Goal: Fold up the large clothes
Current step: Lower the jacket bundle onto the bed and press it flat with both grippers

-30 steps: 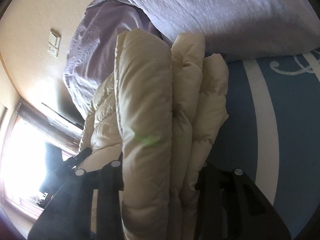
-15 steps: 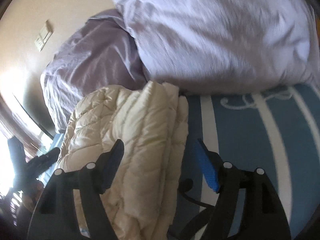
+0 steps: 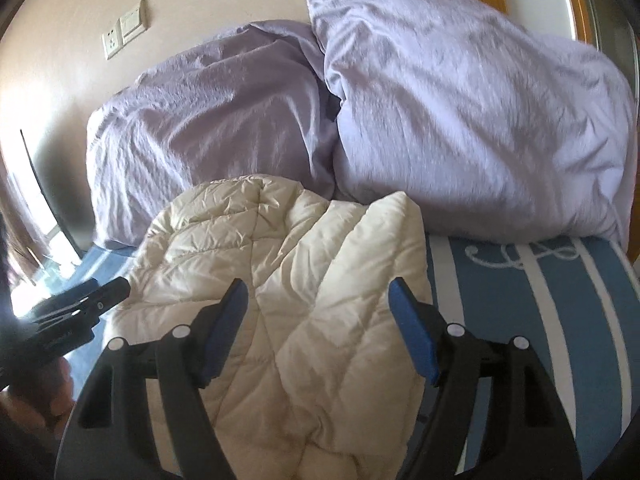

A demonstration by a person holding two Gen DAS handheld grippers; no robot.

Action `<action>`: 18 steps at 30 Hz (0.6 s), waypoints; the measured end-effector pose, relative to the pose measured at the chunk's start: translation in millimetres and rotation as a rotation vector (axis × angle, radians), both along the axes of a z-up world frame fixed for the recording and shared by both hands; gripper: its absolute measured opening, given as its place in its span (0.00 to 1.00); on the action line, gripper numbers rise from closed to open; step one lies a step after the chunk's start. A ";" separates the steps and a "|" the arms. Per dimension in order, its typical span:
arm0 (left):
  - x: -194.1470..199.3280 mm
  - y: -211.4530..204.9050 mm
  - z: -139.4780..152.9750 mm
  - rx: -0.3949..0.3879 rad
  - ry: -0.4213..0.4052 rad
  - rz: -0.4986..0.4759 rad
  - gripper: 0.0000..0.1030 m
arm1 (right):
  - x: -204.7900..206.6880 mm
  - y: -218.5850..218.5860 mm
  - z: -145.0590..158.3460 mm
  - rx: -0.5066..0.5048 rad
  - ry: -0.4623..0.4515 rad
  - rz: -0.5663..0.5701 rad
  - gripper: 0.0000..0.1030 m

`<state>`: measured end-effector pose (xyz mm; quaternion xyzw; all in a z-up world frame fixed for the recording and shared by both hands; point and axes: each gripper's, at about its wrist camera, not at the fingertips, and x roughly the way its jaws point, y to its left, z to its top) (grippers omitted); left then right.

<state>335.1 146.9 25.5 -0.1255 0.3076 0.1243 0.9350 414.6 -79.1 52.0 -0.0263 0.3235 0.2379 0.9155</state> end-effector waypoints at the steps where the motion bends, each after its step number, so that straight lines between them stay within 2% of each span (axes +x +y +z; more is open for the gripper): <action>1: 3.2 -5.8 -2.1 0.042 0.000 0.006 0.88 | 0.1 3.1 -3.1 -0.016 -0.018 0.000 0.70; 5: 16.4 -20.3 -13.4 0.142 0.034 0.001 0.88 | -0.3 18.7 -17.5 -0.095 -0.068 0.017 0.69; 8: 20.6 -25.2 -22.3 0.170 0.049 -0.011 0.88 | 3.7 24.3 -33.9 -0.157 -0.061 0.017 0.67; 18: 32.9 -22.7 -40.6 0.112 0.076 -0.021 0.94 | 23.0 14.2 -61.4 -0.124 0.040 0.009 0.67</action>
